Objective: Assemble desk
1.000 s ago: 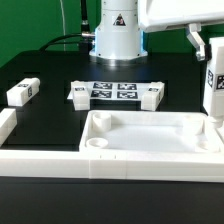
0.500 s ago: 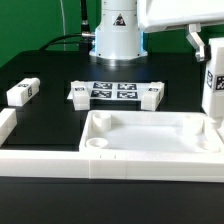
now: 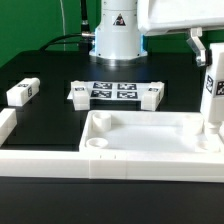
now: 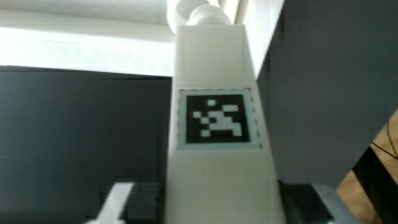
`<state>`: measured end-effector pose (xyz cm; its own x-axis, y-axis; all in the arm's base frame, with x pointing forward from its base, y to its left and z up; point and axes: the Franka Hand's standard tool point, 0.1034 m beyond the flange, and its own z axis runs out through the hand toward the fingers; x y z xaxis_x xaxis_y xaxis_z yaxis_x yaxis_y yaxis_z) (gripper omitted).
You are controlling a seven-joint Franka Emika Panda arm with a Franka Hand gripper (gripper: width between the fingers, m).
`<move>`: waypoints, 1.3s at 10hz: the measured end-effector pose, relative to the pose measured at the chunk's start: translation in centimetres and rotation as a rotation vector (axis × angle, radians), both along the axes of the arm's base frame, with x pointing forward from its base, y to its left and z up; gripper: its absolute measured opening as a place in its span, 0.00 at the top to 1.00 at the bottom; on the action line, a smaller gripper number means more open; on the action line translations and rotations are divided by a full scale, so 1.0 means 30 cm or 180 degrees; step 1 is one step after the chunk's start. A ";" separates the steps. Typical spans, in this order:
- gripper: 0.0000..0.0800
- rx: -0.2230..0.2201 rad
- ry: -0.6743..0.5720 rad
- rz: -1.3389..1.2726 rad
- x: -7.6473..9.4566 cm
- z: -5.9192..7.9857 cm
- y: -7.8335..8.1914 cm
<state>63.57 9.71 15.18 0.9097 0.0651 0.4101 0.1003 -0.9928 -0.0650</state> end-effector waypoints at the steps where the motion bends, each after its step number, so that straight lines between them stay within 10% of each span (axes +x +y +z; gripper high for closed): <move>1: 0.64 0.0000 0.0000 0.0000 0.000 0.000 0.000; 13: 0.64 -0.0119 0.0043 0.0256 0.008 -0.056 0.007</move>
Offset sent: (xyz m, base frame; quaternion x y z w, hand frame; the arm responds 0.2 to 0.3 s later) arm 0.0218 -0.0198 0.0019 -0.0894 0.0010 -0.1605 0.9830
